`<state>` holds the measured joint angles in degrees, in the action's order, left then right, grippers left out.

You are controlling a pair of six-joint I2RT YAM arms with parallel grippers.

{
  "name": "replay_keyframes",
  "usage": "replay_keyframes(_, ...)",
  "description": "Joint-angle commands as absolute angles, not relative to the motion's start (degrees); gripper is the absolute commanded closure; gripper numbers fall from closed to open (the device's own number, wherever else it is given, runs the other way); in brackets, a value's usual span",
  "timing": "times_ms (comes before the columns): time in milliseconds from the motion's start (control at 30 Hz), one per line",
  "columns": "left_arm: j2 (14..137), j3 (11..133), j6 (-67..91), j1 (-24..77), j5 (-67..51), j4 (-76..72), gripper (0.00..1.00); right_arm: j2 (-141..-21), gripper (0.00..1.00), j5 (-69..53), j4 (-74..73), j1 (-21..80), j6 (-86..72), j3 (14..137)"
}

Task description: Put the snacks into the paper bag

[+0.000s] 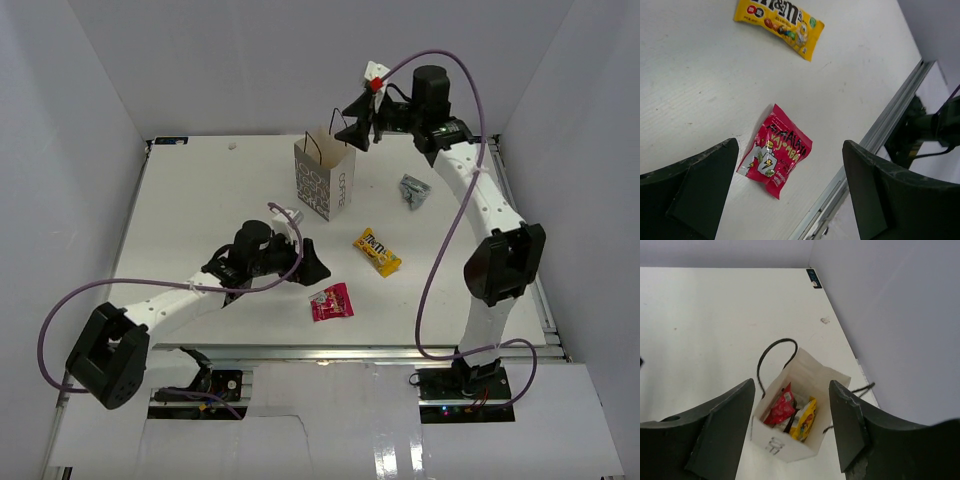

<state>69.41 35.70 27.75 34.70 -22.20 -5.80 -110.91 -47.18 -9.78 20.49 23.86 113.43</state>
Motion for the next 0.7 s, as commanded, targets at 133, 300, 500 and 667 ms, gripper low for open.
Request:
replay_keyframes(133,80.75,44.37,5.99,40.68,-24.87,4.72,0.05,-97.30,0.25,-67.23,-35.11,8.54,35.29,94.80)
replay_keyframes(300,91.74,52.98,-4.55,44.99,-24.61,11.50,0.06,-89.33,0.10,-57.40,-50.82,6.16,54.32,75.10)
replay_keyframes(500,100.36,59.94,-7.47,48.78,-19.17,17.57,0.07,-81.48,0.10,-53.71,-41.84,-1.56,47.82,59.08)
replay_keyframes(667,103.18,60.12,-7.38,51.59,-7.58,19.95,0.13,-81.38,0.10,-52.47,-38.76,-3.25,45.09,56.95)
